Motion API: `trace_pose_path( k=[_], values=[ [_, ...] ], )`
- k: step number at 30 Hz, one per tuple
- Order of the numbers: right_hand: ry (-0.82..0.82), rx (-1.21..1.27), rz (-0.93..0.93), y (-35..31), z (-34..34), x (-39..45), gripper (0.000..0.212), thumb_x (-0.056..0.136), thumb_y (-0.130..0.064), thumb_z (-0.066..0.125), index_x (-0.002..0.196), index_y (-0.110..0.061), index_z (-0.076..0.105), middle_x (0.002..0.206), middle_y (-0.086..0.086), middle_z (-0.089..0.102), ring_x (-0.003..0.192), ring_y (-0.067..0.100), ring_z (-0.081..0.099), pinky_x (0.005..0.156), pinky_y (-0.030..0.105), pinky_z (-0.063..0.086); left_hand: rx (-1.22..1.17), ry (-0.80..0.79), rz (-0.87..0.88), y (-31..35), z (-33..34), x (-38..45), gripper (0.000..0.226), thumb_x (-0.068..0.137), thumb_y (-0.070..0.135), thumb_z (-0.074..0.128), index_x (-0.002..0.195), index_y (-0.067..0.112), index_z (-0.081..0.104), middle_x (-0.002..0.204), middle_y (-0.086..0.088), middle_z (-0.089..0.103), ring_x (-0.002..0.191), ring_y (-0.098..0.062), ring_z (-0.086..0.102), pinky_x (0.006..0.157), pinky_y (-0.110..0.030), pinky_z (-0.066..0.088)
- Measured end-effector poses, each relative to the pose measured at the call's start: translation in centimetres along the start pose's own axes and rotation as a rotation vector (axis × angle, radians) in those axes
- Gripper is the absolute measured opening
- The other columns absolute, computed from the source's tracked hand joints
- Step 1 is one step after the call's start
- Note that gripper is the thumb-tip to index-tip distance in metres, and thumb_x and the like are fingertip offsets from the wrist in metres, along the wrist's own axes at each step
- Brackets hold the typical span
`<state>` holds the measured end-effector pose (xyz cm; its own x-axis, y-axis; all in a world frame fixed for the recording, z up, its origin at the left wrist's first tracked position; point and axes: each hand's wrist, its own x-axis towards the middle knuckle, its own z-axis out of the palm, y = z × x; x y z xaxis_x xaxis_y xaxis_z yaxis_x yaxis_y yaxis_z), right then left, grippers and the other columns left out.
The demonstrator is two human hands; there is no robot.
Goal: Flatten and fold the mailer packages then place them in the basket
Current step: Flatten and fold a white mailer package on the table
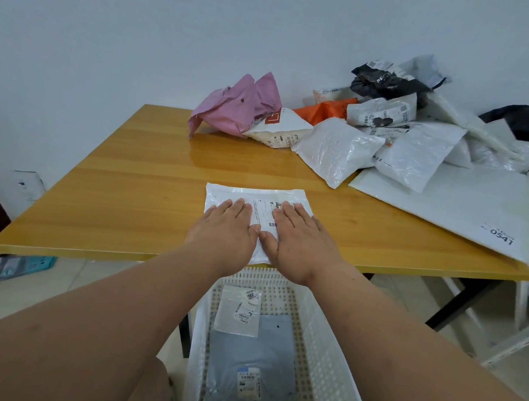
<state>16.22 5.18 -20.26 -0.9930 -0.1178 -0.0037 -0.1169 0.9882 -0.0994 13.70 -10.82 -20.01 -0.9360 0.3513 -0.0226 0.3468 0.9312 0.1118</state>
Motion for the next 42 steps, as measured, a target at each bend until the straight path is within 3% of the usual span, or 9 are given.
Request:
trace_pose_path(
  k=[8, 13, 21, 25, 28, 32, 35, 37, 42],
  values=[
    [-0.011, 0.141, 0.028, 0.5, -0.5, 0.2, 0.070, 0.100, -0.058, 0.022, 0.157, -0.018, 0.012, 0.165, 0.003, 0.001, 0.151, 0.019, -0.005, 0.123, 0.041, 0.003, -0.082, 0.027, -0.032, -0.6, -0.1, -0.1, 0.067, 0.102, 0.052, 0.015, 0.157, 0.015, -0.001, 0.164, -0.001, -0.007, 0.151, -0.020, -0.009, 0.123, -0.038, 0.000],
    [0.123, 0.151, 0.299, 1.6, -0.6, -0.8, 0.059, 0.100, -0.053, 0.026, 0.143, -0.014, 0.038, 0.152, 0.010, 0.032, 0.141, 0.032, 0.023, 0.116, 0.045, 0.022, -0.141, 0.097, -0.297, -2.2, -0.4, -0.7, 0.072, 0.100, 0.057, 0.017, 0.157, 0.015, 0.006, 0.164, -0.008, 0.006, 0.151, -0.026, 0.000, 0.122, -0.043, 0.003],
    [0.134, 0.190, 0.389, -0.1, -1.4, -1.6, 0.037, 0.097, -0.040, 0.036, 0.117, -0.016, 0.057, 0.129, 0.002, 0.049, 0.125, 0.028, 0.034, 0.100, 0.043, 0.029, -0.194, 0.034, -0.265, -1.5, -0.3, -0.9, 0.063, 0.100, 0.054, 0.020, 0.156, 0.027, 0.011, 0.164, -0.005, 0.008, 0.150, -0.033, 0.003, 0.121, -0.049, 0.009],
    [0.202, 0.481, 0.400, -0.1, -1.8, -2.2, 0.019, 0.088, -0.028, 0.048, 0.099, -0.013, 0.054, 0.104, 0.001, 0.056, 0.103, 0.026, 0.053, 0.082, 0.039, 0.047, -0.224, 0.071, -0.229, -1.5, -0.3, -1.6, 0.063, 0.100, 0.053, 0.027, 0.156, 0.026, 0.016, 0.163, -0.002, 0.011, 0.150, -0.030, 0.006, 0.121, -0.048, 0.012],
    [0.249, 0.789, 0.432, -0.2, -2.6, -3.2, 0.018, 0.089, -0.020, 0.053, 0.105, -0.016, 0.045, 0.094, -0.001, 0.057, 0.084, 0.018, 0.057, 0.064, 0.032, 0.046, -0.240, 0.124, -0.196, -1.6, 0.0, -2.4, 0.063, 0.098, 0.055, 0.033, 0.154, 0.027, 0.023, 0.162, -0.002, 0.016, 0.149, -0.029, 0.010, 0.121, -0.046, 0.013],
    [0.245, 1.173, 0.593, -0.2, -3.3, -4.2, 0.040, 0.088, -0.017, 0.059, 0.124, -0.015, 0.042, 0.097, 0.001, 0.056, 0.088, 0.022, 0.062, 0.074, 0.040, 0.058, -0.369, 0.256, -0.193, -1.0, -0.1, -3.8, 0.059, 0.094, 0.052, 0.048, 0.147, 0.028, 0.043, 0.157, 0.001, 0.027, 0.146, -0.024, 0.015, 0.120, -0.040, 0.016],
    [0.194, 1.235, 0.571, -0.1, -3.1, -5.5, 0.006, 0.086, -0.011, 0.058, 0.091, -0.011, 0.062, 0.098, 0.012, 0.070, 0.080, 0.026, 0.067, 0.070, 0.037, 0.055, -0.529, 0.424, -0.233, -0.8, -0.3, -5.1, 0.042, 0.093, 0.034, 0.057, 0.133, 0.022, 0.059, 0.148, -0.001, 0.039, 0.137, -0.024, 0.030, 0.116, -0.036, 0.025],
    [0.130, 1.207, 0.555, 0.1, -2.6, -6.7, 0.011, 0.086, -0.007, 0.059, 0.078, -0.013, 0.061, 0.095, 0.016, 0.072, 0.077, 0.027, 0.065, 0.068, 0.038, 0.052, -0.586, 0.513, -0.286, -0.9, -0.3, -6.1, 0.035, 0.092, 0.021, 0.058, 0.127, 0.017, 0.062, 0.142, -0.005, 0.043, 0.129, -0.025, 0.040, 0.110, -0.035, 0.032],
    [-0.078, 1.200, 0.558, 0.7, -0.8, -9.1, 0.008, 0.086, -0.004, 0.059, 0.093, -0.007, 0.061, 0.110, 0.025, 0.068, 0.087, 0.031, 0.068, 0.090, 0.057, 0.053, -0.738, 0.555, -0.464, -0.1, 0.6, -9.1, 0.029, 0.087, 0.019, 0.060, 0.116, 0.017, 0.057, 0.124, -0.002, 0.049, 0.088, -0.018, 0.052, 0.075, -0.033, 0.042]
  ],
)
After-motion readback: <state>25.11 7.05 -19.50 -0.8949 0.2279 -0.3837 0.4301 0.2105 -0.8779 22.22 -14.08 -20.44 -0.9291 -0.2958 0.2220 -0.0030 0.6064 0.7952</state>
